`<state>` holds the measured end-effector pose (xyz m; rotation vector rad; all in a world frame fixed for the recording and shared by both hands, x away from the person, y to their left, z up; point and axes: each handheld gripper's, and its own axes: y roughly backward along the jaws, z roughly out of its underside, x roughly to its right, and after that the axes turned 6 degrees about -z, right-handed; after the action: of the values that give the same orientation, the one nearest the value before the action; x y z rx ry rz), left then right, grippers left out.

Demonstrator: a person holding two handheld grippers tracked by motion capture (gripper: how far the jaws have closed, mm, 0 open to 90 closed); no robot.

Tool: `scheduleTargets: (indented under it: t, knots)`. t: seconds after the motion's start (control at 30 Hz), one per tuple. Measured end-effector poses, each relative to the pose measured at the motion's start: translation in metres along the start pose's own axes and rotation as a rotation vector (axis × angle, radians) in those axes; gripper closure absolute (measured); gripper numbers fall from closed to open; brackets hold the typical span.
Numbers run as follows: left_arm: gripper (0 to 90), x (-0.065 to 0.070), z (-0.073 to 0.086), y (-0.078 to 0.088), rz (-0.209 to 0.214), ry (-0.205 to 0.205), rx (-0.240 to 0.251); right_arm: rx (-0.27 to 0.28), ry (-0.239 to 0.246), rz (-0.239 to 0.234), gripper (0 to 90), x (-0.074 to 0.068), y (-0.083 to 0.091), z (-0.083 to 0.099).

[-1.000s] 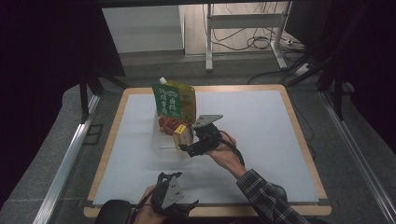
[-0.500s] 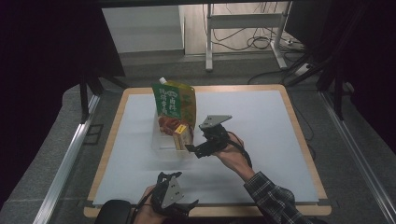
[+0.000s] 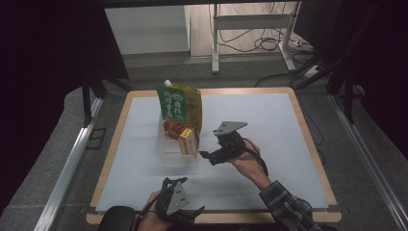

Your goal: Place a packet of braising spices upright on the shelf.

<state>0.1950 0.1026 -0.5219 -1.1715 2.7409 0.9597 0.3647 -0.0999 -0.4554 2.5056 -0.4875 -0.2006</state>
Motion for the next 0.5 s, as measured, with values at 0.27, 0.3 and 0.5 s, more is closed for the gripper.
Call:
scheduleTargets:
  t: [0.27,0.3,0.5]
  knots:
    - [0.7,0.000,0.000,-0.001,0.001,0.007,0.003,-0.025,-0.004,0.015,3.2,0.003,0.008,0.011]
    - [0.7,0.000,0.000,-0.001,0.002,0.007,0.003,-0.028,-0.003,0.017,2.5,0.002,0.009,0.012]
    - [0.6,-0.001,0.001,-0.001,-0.001,0.012,0.004,-0.033,-0.016,0.033,1.1,0.003,0.017,0.020]
